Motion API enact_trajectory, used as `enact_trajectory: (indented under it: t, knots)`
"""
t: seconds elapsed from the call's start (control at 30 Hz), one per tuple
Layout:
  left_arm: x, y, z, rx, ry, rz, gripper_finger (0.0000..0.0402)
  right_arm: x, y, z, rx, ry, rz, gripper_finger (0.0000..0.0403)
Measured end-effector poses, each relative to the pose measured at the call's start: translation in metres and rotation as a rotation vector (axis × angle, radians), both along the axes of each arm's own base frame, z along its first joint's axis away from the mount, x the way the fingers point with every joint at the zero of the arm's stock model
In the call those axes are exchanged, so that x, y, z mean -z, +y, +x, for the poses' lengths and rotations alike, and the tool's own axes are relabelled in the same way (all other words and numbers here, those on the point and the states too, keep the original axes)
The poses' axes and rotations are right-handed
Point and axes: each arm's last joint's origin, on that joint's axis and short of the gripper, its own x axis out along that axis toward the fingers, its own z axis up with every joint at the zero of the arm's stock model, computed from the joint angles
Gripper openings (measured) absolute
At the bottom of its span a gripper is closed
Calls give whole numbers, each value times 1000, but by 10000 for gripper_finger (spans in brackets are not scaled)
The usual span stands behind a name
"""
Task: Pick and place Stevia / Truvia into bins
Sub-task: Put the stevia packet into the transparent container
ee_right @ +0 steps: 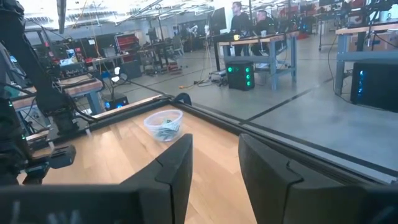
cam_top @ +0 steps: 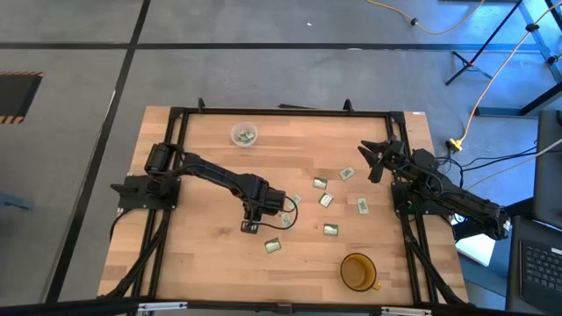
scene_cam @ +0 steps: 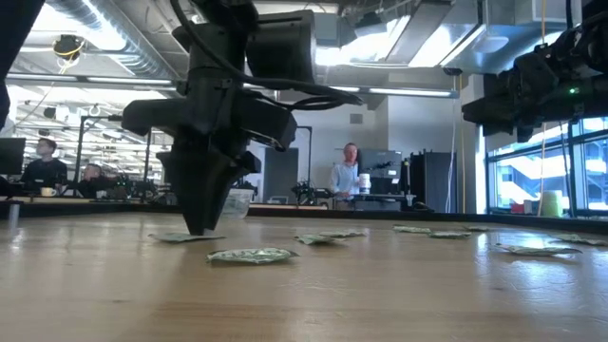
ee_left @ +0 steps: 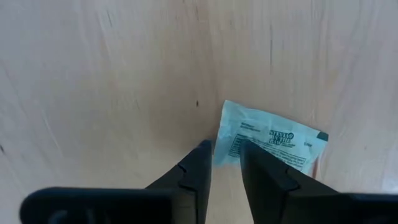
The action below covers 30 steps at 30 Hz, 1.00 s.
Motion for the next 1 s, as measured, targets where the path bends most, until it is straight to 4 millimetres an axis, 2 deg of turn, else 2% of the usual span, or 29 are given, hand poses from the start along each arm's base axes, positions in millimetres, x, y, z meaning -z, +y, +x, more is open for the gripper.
enact_trajectory:
  t: [0.43,0.57,0.67,0.8,1.0]
  knots:
    - [-1,1,-2,15,18,11,5,0,0,0,0,0,0,134]
    - [-8,6,-10,2,57,-13,3,0,0,0,0,0,0,134]
    - [-29,14,-14,-21,17,-37,2,0,0,0,0,0,0,134]
    - [-62,35,-24,-81,-67,-23,3,0,0,0,0,-1,0,134]
    - [-113,84,-47,-277,-237,165,2,0,0,0,0,-1,0,134]
